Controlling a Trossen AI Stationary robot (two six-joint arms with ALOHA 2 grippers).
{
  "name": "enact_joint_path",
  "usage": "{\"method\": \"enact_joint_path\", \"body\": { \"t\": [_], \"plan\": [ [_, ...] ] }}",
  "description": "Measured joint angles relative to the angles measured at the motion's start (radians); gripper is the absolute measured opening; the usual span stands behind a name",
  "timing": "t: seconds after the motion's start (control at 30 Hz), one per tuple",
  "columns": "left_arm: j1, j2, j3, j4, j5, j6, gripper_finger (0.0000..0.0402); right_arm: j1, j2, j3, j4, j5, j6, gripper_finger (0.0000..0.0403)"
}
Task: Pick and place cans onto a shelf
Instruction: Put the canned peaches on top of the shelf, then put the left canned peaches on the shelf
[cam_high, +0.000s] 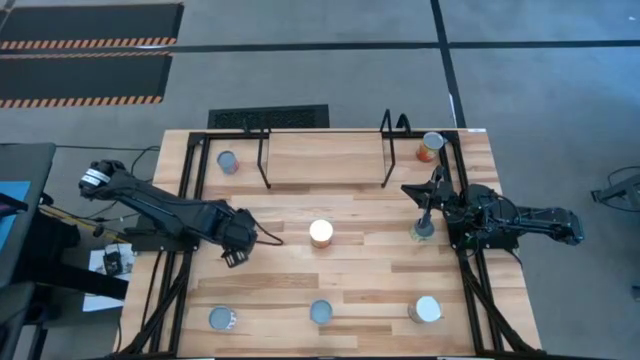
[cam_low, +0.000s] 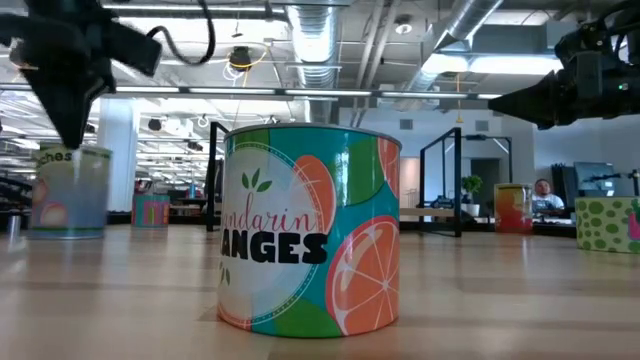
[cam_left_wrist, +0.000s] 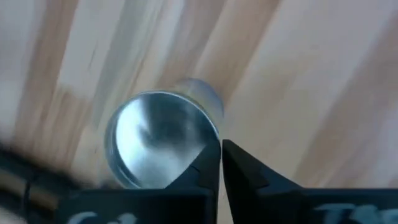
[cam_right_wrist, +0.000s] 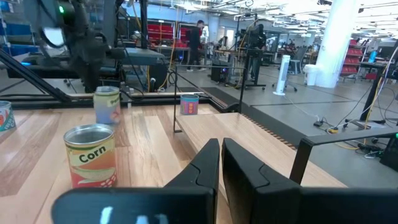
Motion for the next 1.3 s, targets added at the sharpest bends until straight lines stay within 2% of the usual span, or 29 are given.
{"method": "enact_joint_path", "body": {
  "t": [0.2, 0.37, 0.47, 0.57, 0.67, 0.83, 1.07, 1.17, 1.3],
  "plan": [
    [0.041, -0.042, 0.103, 0.185, -0.054, 0.259, 0.0, 0.0, 0.0, 0.0, 0.0, 0.0, 0.0, 0.0043],
    [0.159, -0.038, 0.229, 0.314, -0.046, 0.534, 0.0, 0.0, 0.0, 0.0, 0.0, 0.0, 0.0, 0.0043],
    [0.266, -0.023, 0.298, 0.299, 0.0, 0.614, 0.0, 0.0, 0.0, 0.0, 0.0, 0.0, 0.0, 0.0043],
    [0.307, -0.01, 0.344, 0.252, 0.053, 0.631, 0.0, 0.0, 0.0, 0.0, 0.001, 0.0, 0.0, 0.0043],
    [0.273, -0.01, 0.361, 0.111, 0.055, 0.58, 0.0, 0.0, 0.0, 0.0, 0.0, 0.001, 0.0, 0.0043],
    [0.134, -0.01, 0.314, -0.053, 0.019, 0.33, 0.0, 0.0, 0.0, 0.0, 0.0, 0.0, 0.0, 0.0043],
    [-0.031, -0.01, 0.183, -0.061, -0.007, 0.002, 0.0006, 0.0, 0.0, 0.0, 0.0, 0.0, 0.0, 0.0043],
    [-0.056, -0.01, 0.104, -0.022, -0.022, -0.053, 0.0029, 0.0, 0.0, 0.0, 0.0, 0.0, 0.0, 0.0043],
    [-0.059, -0.01, 0.027, 0.055, -0.039, -0.04, 0.0077, 0.0, 0.0, 0.0, 0.0, 0.0, 0.0, 0.0043]
  ]
}}
